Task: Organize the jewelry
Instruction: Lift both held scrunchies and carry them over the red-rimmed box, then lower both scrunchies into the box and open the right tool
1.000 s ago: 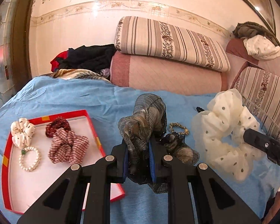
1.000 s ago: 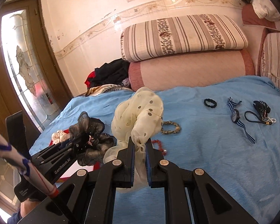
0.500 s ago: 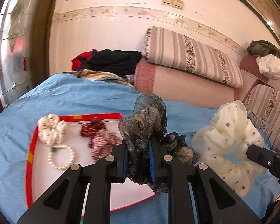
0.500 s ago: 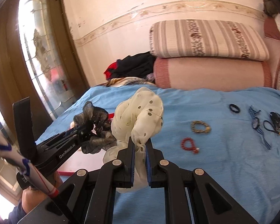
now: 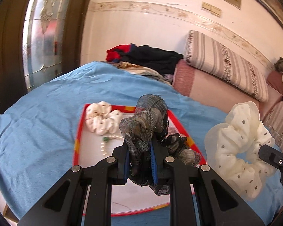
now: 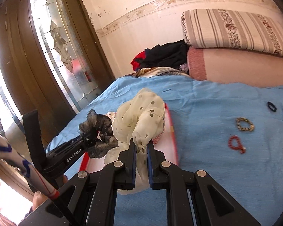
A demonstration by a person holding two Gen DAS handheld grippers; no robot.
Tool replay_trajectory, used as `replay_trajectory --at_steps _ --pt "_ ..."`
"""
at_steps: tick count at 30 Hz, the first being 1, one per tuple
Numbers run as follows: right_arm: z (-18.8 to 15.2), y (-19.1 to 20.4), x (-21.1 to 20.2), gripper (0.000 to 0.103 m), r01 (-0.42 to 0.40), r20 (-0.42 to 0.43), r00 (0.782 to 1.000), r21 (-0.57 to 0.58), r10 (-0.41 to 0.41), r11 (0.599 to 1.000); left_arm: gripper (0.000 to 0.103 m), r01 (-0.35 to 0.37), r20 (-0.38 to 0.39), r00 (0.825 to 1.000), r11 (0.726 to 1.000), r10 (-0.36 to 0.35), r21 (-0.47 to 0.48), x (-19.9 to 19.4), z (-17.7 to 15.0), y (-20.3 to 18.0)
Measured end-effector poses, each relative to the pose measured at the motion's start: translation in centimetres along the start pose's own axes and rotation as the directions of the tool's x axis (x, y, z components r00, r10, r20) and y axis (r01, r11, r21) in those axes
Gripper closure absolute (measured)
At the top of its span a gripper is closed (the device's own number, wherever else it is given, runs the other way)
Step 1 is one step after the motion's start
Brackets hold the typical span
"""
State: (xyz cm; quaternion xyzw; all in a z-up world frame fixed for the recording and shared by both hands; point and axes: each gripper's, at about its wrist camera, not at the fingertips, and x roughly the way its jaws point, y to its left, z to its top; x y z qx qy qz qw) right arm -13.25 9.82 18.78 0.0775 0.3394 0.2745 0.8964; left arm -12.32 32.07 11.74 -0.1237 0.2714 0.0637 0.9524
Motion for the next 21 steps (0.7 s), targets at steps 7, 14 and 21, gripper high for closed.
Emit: replay_trajectory --at_steps 7,14,21 --pt "0.0 0.0 3.6 0.092 -0.033 -0.053 0.998 0.032 0.035 0.999 0.086 -0.053 -0.041 0.998 0.999 0.053 -0.005 0.7 -0.6 1.4" --pt "-0.7 -0.5 6.5 0.092 -0.052 -0.103 0.993 0.074 0.059 0.996 0.086 -0.077 -0.084 0.994 0.997 0.076 -0.011 1.5 -1.2 2.6" --pt "-0.8 -0.9 7.7 0.092 -0.053 -0.123 0.990 0.095 0.064 0.994 0.086 -0.086 -0.106 0.991 0.996 0.085 -0.005 2.0 -1.4 2.5"
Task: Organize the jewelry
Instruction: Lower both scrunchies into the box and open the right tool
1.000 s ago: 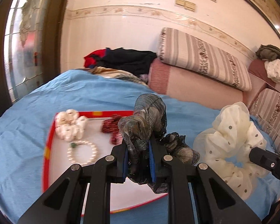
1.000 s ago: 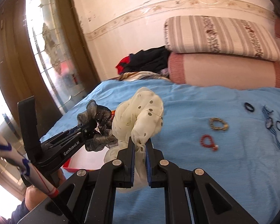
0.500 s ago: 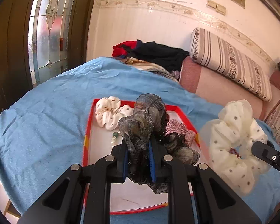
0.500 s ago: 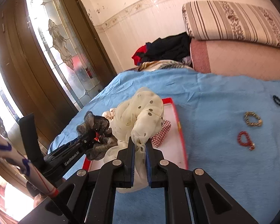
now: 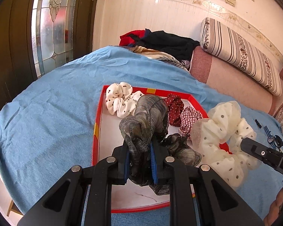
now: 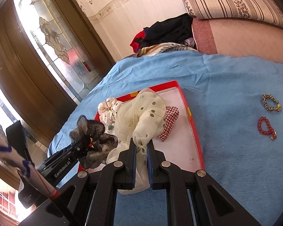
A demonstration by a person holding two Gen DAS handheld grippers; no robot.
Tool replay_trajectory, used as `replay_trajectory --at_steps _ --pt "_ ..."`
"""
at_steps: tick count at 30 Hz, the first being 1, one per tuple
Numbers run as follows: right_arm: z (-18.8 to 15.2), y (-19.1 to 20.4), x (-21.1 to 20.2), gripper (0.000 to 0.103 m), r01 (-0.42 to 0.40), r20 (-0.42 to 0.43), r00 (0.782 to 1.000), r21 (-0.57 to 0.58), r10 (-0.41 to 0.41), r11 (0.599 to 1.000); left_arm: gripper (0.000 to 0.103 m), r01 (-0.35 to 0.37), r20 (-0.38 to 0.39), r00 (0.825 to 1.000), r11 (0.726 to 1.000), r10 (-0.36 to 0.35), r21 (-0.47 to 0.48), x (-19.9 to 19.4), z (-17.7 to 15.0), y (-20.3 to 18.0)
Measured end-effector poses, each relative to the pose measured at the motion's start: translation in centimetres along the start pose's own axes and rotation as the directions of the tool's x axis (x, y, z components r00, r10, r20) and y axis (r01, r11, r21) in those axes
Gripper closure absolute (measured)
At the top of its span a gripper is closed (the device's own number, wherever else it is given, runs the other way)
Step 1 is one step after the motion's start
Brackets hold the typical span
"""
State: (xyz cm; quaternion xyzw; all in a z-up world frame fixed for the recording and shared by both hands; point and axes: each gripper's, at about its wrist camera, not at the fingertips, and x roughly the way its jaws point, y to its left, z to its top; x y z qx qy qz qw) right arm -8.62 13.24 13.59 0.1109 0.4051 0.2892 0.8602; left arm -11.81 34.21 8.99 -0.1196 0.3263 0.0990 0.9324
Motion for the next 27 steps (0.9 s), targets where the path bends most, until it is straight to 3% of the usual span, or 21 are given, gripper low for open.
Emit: replay_trajectory --at_steps 11,27 --pt "-0.7 -0.7 2.2 0.092 0.014 -0.052 0.999 0.018 -0.013 1.000 0.085 -0.052 -0.039 0.998 0.998 0.053 0.030 0.8 -1.2 -0.1" --pt "-0.9 -2.1 3.6 0.092 0.101 -0.077 0.992 -0.002 -0.101 0.995 0.085 -0.101 -0.062 0.992 0.992 0.106 0.070 2.1 -2.0 -0.9"
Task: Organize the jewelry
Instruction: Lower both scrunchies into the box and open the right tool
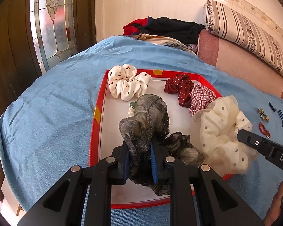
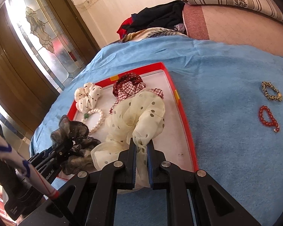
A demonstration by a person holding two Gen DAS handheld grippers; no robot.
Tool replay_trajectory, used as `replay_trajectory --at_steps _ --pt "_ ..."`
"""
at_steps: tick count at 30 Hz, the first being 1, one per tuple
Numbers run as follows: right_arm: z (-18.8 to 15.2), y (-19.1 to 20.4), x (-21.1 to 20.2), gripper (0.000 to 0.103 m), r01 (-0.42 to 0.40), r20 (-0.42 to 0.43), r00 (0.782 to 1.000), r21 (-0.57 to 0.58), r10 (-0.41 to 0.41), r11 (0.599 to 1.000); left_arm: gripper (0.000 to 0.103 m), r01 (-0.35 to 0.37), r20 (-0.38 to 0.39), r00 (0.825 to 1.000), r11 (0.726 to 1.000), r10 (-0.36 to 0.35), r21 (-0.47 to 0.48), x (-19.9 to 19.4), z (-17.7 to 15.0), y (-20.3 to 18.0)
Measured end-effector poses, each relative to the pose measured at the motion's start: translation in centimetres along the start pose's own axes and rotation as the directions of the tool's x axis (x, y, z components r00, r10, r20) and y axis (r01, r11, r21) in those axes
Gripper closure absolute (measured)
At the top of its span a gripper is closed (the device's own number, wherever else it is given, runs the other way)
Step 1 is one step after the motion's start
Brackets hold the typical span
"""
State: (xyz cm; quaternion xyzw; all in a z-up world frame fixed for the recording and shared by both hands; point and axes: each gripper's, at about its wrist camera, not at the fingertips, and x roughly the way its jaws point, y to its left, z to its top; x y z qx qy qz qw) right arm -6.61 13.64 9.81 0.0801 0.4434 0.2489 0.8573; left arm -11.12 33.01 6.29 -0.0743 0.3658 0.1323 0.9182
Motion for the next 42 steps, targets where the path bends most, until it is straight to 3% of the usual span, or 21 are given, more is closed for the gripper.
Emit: replay_trajectory --at_steps 24,42 --pt "0.9 0.5 3.0 0.092 0.041 -0.036 0.998 -0.030 -0.042 0.999 0.084 -0.034 -0.014 0.999 0.999 0.034 -0.020 1.1 0.3 0.9" --pt "0.7 0.8 2.0 0.081 0.018 -0.027 0.999 -0.030 -0.019 0.999 0.068 -0.016 0.004 1.000 0.999 0.016 -0.037 0.6 0.6 0.4"
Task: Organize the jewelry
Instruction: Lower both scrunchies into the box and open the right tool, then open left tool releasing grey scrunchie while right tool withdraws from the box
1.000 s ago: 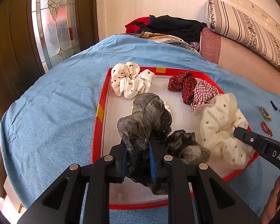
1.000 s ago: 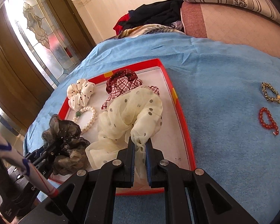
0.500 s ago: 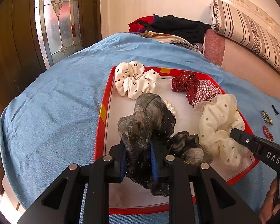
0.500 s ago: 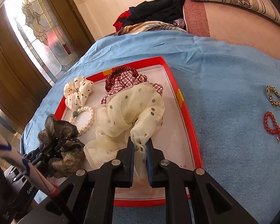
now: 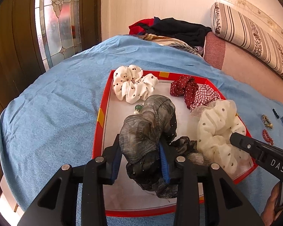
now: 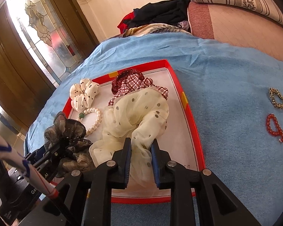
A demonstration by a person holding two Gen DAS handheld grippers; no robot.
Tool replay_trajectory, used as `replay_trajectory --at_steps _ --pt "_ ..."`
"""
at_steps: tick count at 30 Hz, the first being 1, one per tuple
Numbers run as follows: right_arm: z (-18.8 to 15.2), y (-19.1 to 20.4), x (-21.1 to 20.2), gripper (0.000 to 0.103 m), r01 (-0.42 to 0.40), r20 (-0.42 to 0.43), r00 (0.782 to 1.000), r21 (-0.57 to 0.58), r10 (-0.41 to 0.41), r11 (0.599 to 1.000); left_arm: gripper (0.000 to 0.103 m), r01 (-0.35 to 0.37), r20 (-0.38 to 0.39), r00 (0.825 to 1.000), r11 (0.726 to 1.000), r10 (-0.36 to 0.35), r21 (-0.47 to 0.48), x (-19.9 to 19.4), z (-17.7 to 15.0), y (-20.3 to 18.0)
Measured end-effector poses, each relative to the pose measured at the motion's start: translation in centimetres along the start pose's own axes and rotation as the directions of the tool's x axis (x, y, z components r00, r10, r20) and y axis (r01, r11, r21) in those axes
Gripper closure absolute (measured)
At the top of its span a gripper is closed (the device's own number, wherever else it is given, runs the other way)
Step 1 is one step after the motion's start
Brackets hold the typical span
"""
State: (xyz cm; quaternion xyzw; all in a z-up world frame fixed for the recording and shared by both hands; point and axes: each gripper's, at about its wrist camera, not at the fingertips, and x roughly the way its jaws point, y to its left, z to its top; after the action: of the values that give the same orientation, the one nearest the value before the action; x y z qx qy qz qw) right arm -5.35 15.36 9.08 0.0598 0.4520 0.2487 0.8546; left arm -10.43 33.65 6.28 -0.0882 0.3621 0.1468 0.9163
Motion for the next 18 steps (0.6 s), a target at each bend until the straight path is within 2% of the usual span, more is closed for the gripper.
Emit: replay_trajectory --at_steps 14,18 --pt "-0.1 0.1 -1.2 0.074 -0.014 0.007 1.000 0.004 0.014 1.000 0.059 0.002 0.016 1.000 1.000 -0.002 -0.003 -0.3 0.3 -0.1" --pt "-0.3 0.1 -1.6 0.074 -0.018 0.010 1.000 0.008 0.018 1.000 0.050 -0.001 0.030 1.000 1.000 0.001 -0.005 -0.7 0.4 -0.3"
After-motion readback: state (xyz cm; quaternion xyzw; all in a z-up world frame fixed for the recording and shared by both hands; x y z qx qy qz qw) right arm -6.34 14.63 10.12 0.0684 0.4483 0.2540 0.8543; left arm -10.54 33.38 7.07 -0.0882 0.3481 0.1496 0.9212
